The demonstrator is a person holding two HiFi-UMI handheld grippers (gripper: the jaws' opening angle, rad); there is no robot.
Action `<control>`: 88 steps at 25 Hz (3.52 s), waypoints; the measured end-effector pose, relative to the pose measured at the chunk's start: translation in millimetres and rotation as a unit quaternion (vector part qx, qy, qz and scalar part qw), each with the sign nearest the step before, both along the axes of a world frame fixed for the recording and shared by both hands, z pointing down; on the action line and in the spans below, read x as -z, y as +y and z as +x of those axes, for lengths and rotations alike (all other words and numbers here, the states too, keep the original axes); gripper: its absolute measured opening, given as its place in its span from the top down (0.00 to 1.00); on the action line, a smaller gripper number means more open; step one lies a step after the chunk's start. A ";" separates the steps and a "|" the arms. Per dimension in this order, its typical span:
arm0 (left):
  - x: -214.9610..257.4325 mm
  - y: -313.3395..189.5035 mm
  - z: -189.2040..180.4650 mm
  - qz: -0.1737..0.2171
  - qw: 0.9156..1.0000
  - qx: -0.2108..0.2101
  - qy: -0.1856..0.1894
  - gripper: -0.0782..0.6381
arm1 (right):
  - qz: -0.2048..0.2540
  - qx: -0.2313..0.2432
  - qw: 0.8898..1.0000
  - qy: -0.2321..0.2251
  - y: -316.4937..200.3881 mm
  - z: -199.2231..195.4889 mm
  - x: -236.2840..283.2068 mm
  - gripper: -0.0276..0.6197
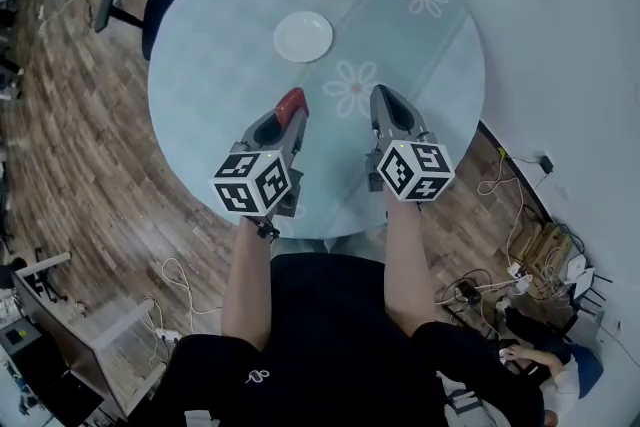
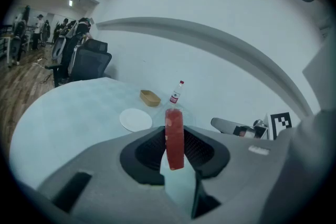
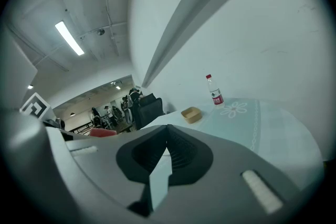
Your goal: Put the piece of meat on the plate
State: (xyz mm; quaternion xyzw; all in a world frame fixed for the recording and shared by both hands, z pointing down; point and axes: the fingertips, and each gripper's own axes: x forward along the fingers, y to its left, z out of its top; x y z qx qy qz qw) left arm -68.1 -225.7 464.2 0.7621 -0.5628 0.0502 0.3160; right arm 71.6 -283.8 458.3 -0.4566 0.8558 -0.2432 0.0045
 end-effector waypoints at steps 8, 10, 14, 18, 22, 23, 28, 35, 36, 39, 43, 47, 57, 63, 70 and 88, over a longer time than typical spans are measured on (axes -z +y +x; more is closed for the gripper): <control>-49.0 -79.3 -12.5 -0.049 0.996 -0.072 0.025 0.76 | -0.033 -0.052 0.998 0.016 -17.5 28.2 -26.1 0.94; -67.6 -103.1 -18.2 -0.067 0.994 -0.073 0.050 0.76 | -0.040 -0.058 0.997 0.023 -19.5 31.6 -32.0 0.94; -103.4 -141.9 -35.0 -0.109 0.986 -0.050 0.116 0.76 | -0.055 -0.069 0.995 0.040 -20.4 37.1 -43.5 0.94; -128.6 -180.0 -42.7 -0.143 0.977 -0.037 0.156 0.76 | -0.070 -0.077 0.993 0.050 -22.7 41.2 -55.9 0.94; -154.5 -205.4 -48.7 -0.177 0.969 -0.018 0.170 0.76 | -0.079 -0.077 0.992 0.061 -21.4 38.4 -61.7 0.94; -159.9 -210.9 -50.5 -0.183 0.968 -0.011 0.173 0.76 | -0.080 -0.077 0.992 0.063 -21.4 37.8 -63.5 0.94; -173.5 -224.4 -43.4 -0.200 0.962 0.004 0.188 0.76 | -0.092 -0.083 0.990 0.068 -15.8 45.6 -73.9 0.94; -184.9 -226.0 -47.3 -0.214 0.960 0.022 0.181 0.75 | -0.088 -0.084 0.990 0.076 -12.4 47.7 -69.0 0.94; -184.9 -226.0 -49.4 -0.214 0.961 0.021 0.173 0.75 | -0.087 -0.083 0.990 0.076 -11.0 47.2 -67.9 0.94; -181.5 -224.4 -61.6 -0.207 0.972 0.011 0.109 0.72 | -0.086 -0.077 0.990 0.078 -5.6 43.2 -64.9 0.94; -177.0 -218.1 -75.2 -0.199 0.980 -0.008 0.008 0.66 | -0.083 -0.069 0.991 0.080 -1.0 40.4 -61.3 0.94; -164.6 -209.7 -91.5 -0.172 0.984 0.000 -0.043 0.64 | -0.073 -0.055 0.993 0.081 1.8 30.9 -53.2 0.94; -23.9 -149.0 -104.2 0.034 0.992 0.091 0.080 0.90 | -0.006 0.009 0.998 0.064 -10.6 -18.4 -4.9 0.94; 58.1 -76.5 -87.6 0.119 0.987 0.108 0.029 0.90 | 0.071 0.053 0.996 0.023 -16.1 -57.8 50.5 0.94; 121.2 -18.1 -63.8 0.203 0.960 0.128 -0.148 0.90 | 0.148 0.085 0.984 0.043 -4.3 -80.7 109.3 0.94; 134.5 -3.4 -41.4 0.216 0.951 0.131 -0.180 0.90 | 0.185 0.083 0.976 0.076 16.4 -65.0 127.3 0.95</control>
